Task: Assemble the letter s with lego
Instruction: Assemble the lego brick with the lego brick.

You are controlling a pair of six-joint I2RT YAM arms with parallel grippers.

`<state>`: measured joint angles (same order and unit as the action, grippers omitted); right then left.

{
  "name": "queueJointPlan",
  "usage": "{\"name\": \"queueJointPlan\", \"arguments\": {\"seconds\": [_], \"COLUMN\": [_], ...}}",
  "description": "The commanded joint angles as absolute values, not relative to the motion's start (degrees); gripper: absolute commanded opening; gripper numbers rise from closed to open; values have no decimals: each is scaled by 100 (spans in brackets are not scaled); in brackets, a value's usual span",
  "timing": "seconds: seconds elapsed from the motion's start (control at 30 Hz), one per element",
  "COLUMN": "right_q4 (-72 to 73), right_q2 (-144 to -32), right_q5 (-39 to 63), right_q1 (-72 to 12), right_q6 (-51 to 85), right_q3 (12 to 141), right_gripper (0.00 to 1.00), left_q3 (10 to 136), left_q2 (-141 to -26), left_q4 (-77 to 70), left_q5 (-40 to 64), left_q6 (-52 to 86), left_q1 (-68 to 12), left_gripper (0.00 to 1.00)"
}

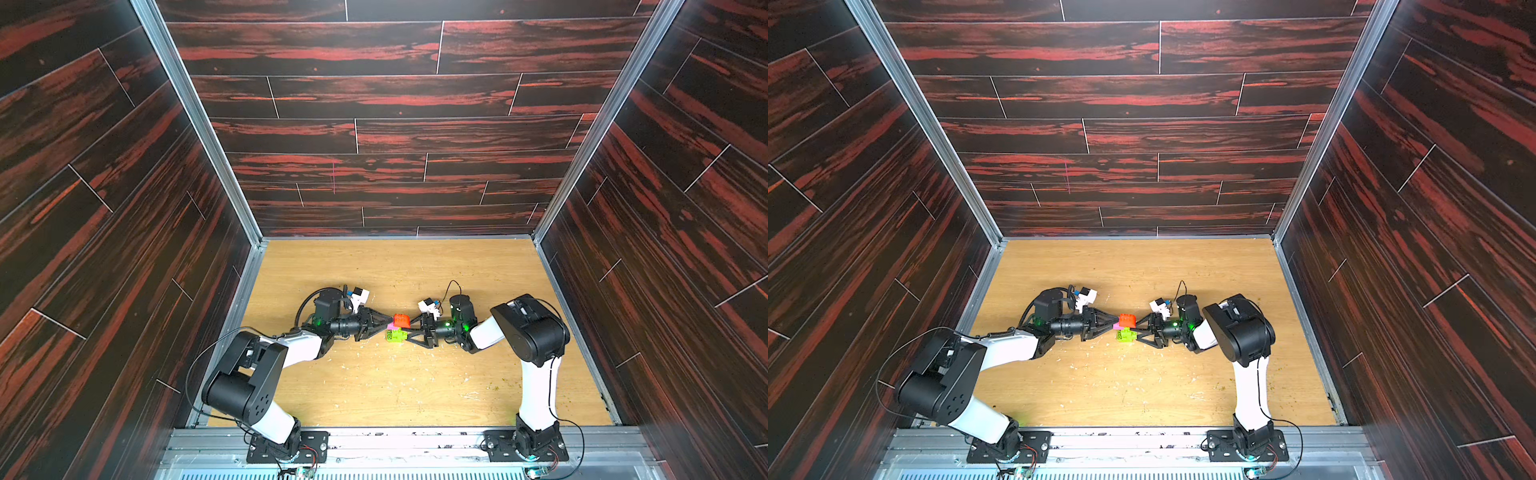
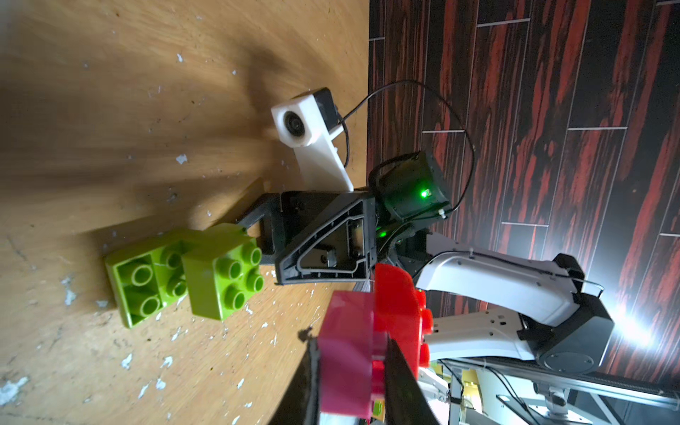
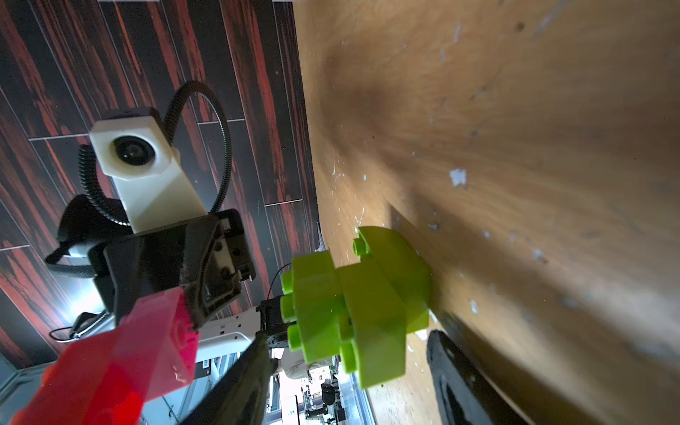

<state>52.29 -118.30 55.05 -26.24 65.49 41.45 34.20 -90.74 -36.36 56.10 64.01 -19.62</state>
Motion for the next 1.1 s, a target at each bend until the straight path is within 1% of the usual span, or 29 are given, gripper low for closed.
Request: {"name": "queueJointPlan", "arguments": {"seconds": [0.0,0.07,0.2,0.33,0.77,0.9,1.07], "right_q4": [5079,5233,5059,5228,4238,4566,4605], "right_q2": [-12176,-12234,-12245,-12432,-12384,-12491,-12498], "right_q5": [5537,5529,5449,5506,5406,5466,5467], "right_q1": [-2674,-2672,-2677,-2679,-2681,-2681,-2685], "right_q6": [6557,6696,6642,6818,6207,6399,6434], "right_q3": [4218,4227,4221,4236,4324,4298,4264], "right_gripper": [70,70,70,68,64,63,60], "left_q3": [3445,3437,3489,3472,3472,3467,3410], "left_q2": [-9061,-9074,-9016,-9131,-9381,-9475,-9613], "left_q4": [-3437,-3469,-3122,-3325,-3730,-3862,-4207], "left_q5": [5784,5857,5852,5917,5906,5924,5926], "left_q6": [6076,6088,5811,5828,5869,5854,5887], "left_q1": [-1976,-1977,-1964,-1964,-1865,-1863,-1847], "left_gripper": [21,21,21,20,20,20,20]}}
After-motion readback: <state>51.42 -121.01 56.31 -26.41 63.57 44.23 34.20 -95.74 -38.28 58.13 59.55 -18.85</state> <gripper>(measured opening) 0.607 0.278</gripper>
